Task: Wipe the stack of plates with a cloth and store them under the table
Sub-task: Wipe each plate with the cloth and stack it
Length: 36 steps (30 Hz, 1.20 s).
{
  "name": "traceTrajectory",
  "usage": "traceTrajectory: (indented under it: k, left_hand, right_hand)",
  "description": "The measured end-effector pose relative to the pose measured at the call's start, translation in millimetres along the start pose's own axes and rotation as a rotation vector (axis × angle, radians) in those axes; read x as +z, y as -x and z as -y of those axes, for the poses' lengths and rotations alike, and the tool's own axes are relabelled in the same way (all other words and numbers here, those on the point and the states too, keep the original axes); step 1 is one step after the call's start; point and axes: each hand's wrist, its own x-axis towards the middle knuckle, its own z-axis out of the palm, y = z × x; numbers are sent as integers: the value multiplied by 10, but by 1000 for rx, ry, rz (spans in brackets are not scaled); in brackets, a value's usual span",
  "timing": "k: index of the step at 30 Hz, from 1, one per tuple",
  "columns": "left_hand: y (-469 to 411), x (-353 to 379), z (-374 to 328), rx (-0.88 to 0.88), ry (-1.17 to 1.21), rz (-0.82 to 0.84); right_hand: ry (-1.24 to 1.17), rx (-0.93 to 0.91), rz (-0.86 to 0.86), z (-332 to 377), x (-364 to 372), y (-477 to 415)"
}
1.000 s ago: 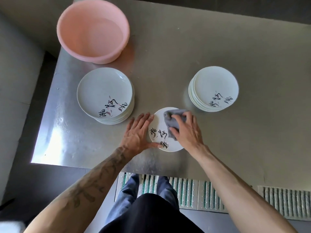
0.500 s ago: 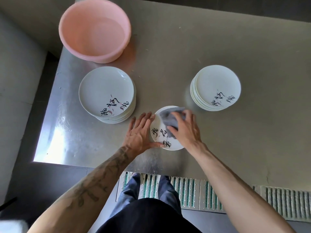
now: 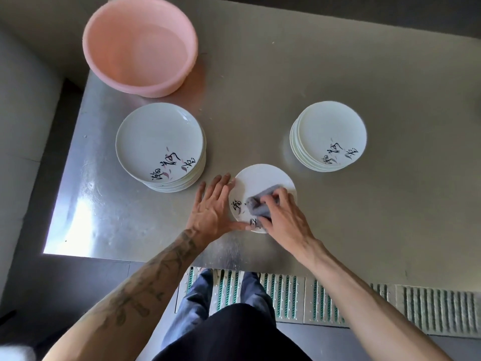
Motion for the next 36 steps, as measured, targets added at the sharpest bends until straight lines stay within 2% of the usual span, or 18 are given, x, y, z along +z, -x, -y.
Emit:
traceTrajectory:
  k: [4,9,13,16,23,28,33,36]
  left_hand:
    - [2,-11,1,-3,6,20]
    - [3,-23,-23,4,-32,20]
    - [-5,-39,-45,-3,-43,14]
    - [-9,-34,-44,-5,-26,16]
    - [5,-26,-55,-26,-20,8]
    - [6,-18,-56,-10,-38,-2]
    - [1,-43,-58,-12,-48,26]
    - [7,-52,-57,-10,-48,41]
  right_hand:
    - [77,94,-55,-180,-95,80]
    - [-134,17,-25,168,135,142]
    - [-38,121,-90,157,62,-234]
    - [-57,202,-126,23,-36,-274]
    - [-109,118,-136,-40,-16,-293]
    - [-23,-60,-34,130,101,-341]
    - [16,196,-142,-27,9,-267]
    - [43,220,-142,1,79,-36]
